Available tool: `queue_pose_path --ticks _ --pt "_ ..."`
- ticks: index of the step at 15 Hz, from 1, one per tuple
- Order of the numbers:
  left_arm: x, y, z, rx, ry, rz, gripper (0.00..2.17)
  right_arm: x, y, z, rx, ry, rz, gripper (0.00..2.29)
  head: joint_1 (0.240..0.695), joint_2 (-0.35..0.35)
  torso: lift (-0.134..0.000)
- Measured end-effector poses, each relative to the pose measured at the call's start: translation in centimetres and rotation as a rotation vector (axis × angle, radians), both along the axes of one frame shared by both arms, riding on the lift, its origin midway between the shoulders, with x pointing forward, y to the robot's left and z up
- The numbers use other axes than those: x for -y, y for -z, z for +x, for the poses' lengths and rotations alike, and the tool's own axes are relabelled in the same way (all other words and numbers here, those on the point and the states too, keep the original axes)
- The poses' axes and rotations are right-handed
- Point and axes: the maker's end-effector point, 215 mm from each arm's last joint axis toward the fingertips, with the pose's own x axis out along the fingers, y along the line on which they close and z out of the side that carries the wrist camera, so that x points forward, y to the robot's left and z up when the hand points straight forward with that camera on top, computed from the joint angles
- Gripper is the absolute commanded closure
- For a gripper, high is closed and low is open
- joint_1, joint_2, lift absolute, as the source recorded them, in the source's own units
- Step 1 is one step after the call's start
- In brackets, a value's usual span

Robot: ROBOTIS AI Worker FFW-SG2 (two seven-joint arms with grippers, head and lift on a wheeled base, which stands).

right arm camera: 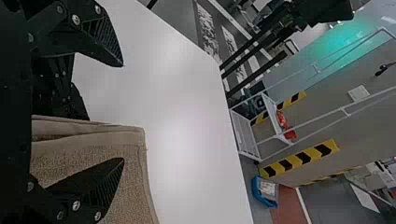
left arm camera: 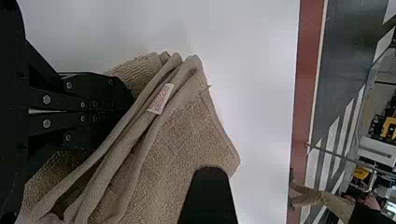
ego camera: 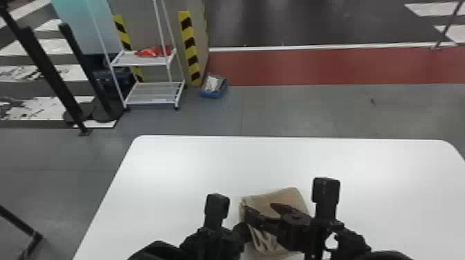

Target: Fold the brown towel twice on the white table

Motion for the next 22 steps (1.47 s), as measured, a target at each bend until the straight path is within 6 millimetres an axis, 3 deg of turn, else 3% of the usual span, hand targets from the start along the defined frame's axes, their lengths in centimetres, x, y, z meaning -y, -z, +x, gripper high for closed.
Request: queue_pose_path --ticks 6,7,9,11,13,15,22 --pt "-1.8 -1.6 -0.7 -0.003 -0.028 -0.009 2.01 6.1 1.0 -1.7 -0.009 0.06 -0.035 0.13 0.695 0.044 0.0" --pt "-2.2 -1.7 -0.8 -0.009 -0.035 -0.009 2.01 6.7 1.3 -2.0 -0.02 0.067 -0.035 0.26 0.695 0.042 0.0" --pt "-2.9 -1.9 -0.7 -0.01 -0.045 -0.012 2.01 7.1 2.0 -3.0 -0.054 0.062 -0.033 0.67 0.695 0.043 0.0" --pt "-2.9 -2.0 -0.7 -0.007 -0.048 -0.015 2.01 7.0 2.0 -3.9 -0.071 0.054 -0.029 1.47 0.695 0.048 0.0" --pt "-3.0 -2.2 -0.6 -0.003 -0.05 -0.017 2.01 7.4 1.3 -4.7 -0.067 0.055 -0.023 1.96 0.695 0.045 0.0" --pt "-3.0 -2.2 -0.6 -0.003 -0.05 -0.017 2.01 7.9 1.3 -6.1 -0.088 0.04 -0.026 2.01 0.695 0.039 0.0" --pt "-3.2 -2.2 -0.3 -0.003 -0.051 -0.021 2.01 9.7 5.4 -11.5 -0.2 0.025 -0.027 2.01 0.695 0.018 0.0"
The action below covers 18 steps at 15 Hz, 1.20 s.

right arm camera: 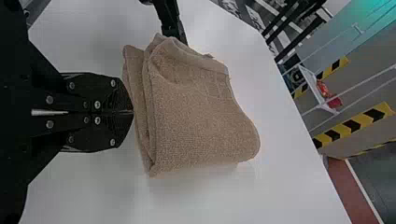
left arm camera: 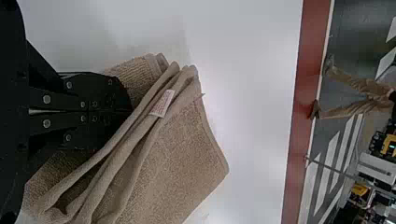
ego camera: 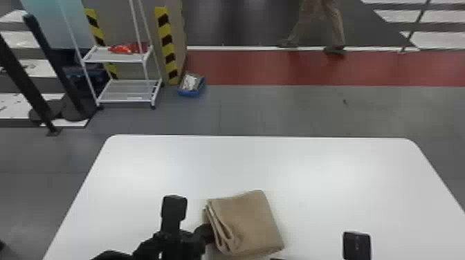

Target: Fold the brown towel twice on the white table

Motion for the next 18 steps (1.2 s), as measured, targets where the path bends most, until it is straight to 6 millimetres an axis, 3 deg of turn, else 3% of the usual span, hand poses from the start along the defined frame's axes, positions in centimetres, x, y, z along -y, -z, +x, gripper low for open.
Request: queue_pose_path --ticks 3,9,12,14,15,16,18 --pt "-0.1 0.0 0.0 -0.001 -0.001 0.001 2.01 0.7 1.1 0.3 0.003 0.027 -0.003 2.01 0.695 0.01 0.0" --pt "0.1 0.1 -0.7 -0.004 0.001 -0.005 1.99 0.6 2.7 3.5 0.045 0.059 -0.03 2.01 0.695 0.007 0.0" --pt "-0.2 -0.2 -1.4 -0.001 -0.009 -0.011 1.54 0.7 2.8 4.5 0.06 0.072 -0.039 2.01 0.695 0.008 0.0" --pt "-0.8 -1.5 -1.8 0.021 -0.025 -0.025 0.95 0.8 2.7 5.0 0.067 0.076 -0.043 2.01 0.695 0.012 0.0" --pt "-1.2 -2.1 -1.9 0.031 -0.035 -0.033 0.48 0.9 2.7 5.2 0.069 0.079 -0.048 2.01 0.695 0.017 0.0" --pt "-1.9 -2.8 -2.0 0.041 -0.048 -0.041 0.22 1.1 2.9 5.5 0.069 0.084 -0.056 2.01 0.695 0.027 0.0" --pt "-3.6 -3.8 -2.2 0.057 -0.077 -0.044 0.15 1.6 3.2 6.7 0.068 0.091 -0.073 2.01 0.695 0.04 0.0"
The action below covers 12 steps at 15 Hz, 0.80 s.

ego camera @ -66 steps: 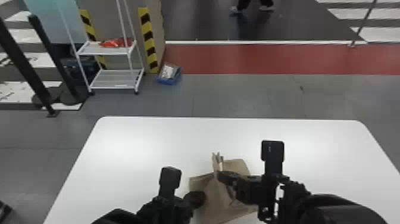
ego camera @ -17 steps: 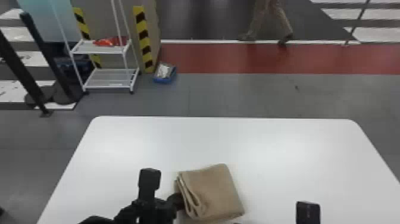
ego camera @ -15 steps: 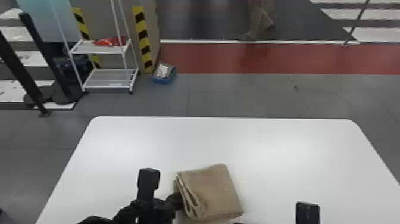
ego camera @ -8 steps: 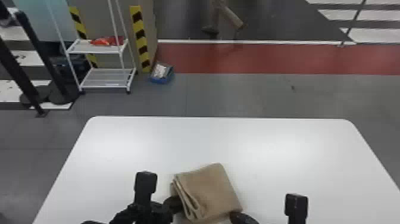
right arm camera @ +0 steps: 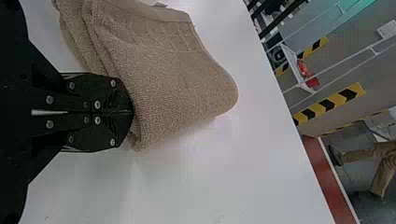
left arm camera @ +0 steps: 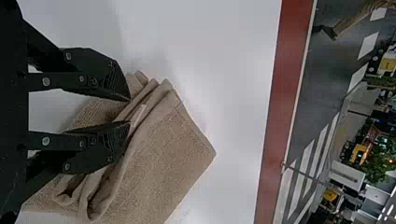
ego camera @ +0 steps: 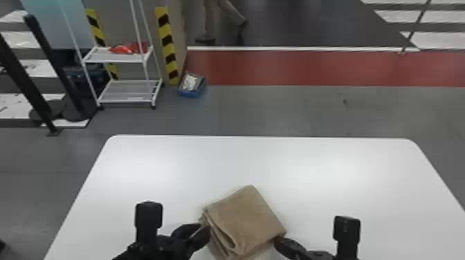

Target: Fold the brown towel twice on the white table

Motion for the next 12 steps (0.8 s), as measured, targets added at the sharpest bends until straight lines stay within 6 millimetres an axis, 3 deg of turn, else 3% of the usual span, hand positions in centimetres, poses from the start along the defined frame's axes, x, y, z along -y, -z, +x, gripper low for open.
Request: queue_pose_path --ticks 4,11,12 --pt "-2.1 -0.4 -0.3 0.008 -0.035 -0.001 0.15 0.9 0.4 3.0 0.0 0.017 -0.039 2.01 0.695 0.061 0.0" --pt "-2.1 -0.3 -0.5 0.007 -0.026 -0.002 0.16 0.8 -1.8 11.4 0.066 -0.01 -0.083 2.01 0.695 0.053 0.0" --pt "-2.1 -0.2 -0.5 0.005 -0.026 -0.001 0.16 0.6 -2.0 11.9 0.069 -0.022 -0.076 2.01 0.695 0.056 0.0"
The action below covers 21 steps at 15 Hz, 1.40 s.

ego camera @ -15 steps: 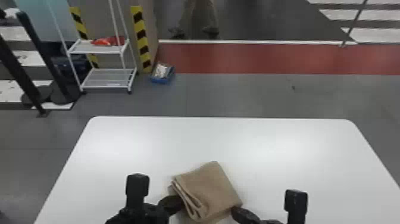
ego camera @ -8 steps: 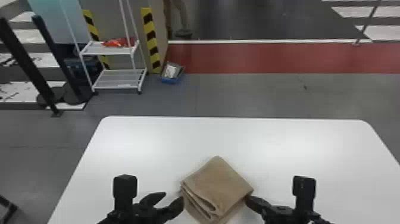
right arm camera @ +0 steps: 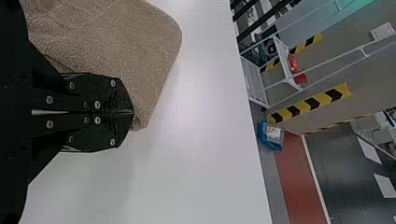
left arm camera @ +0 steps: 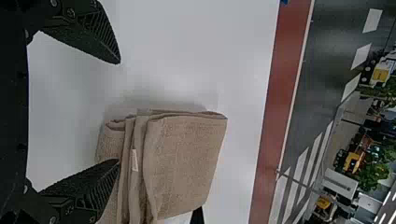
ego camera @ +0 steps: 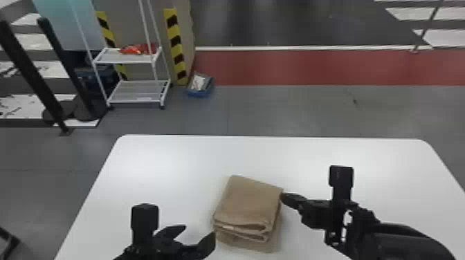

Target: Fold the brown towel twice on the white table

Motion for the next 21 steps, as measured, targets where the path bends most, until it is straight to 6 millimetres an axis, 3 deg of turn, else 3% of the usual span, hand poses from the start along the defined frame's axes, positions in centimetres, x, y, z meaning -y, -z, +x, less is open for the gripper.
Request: queue_pose_path --ticks 2,3,5,7,9,12,14,16,18,21 --pt "-0.2 0.3 0.2 -0.004 0.0 0.005 0.17 -0.2 -0.3 -1.4 -0.019 -0.031 0.055 2.0 0.695 0.063 0.0" --pt "-0.3 0.3 0.3 -0.005 0.001 0.006 0.17 0.5 -0.8 -2.2 -0.027 -0.032 0.099 1.88 0.695 0.058 0.0" --pt "0.1 0.2 0.9 0.0 0.008 0.004 0.16 3.9 -3.3 -3.1 -0.005 0.001 0.192 1.77 0.695 0.022 0.0" --pt "0.8 0.1 1.6 0.017 0.017 -0.002 0.17 8.6 -5.5 -3.3 0.064 0.065 0.196 1.75 0.695 -0.033 0.0" --pt "1.5 -0.2 2.5 0.056 0.022 -0.008 0.32 14.7 -5.9 -3.6 0.143 0.195 0.046 1.77 0.695 -0.13 0.0" --pt "1.7 -0.2 3.7 0.095 0.018 -0.012 0.73 24.0 -6.5 -5.5 0.262 0.348 -0.139 1.77 0.695 -0.228 0.0" --pt "1.5 -0.4 4.2 0.116 0.012 -0.013 1.21 28.4 -5.3 -8.2 0.256 0.414 -0.169 1.77 0.695 -0.311 0.0" --pt "1.1 -0.5 4.6 0.125 0.002 -0.005 1.64 30.0 -5.1 -10.9 0.281 0.441 -0.155 1.77 0.695 -0.339 0.0" --pt "0.7 -0.1 4.8 0.12 -0.003 0.006 1.65 30.8 -5.9 -12.7 0.329 0.449 -0.132 1.77 0.695 -0.35 0.0" --pt "0.5 1.4 4.4 0.091 -0.001 0.028 1.66 31.0 -6.5 -13.4 0.355 0.445 -0.1 1.77 0.695 -0.35 0.0"
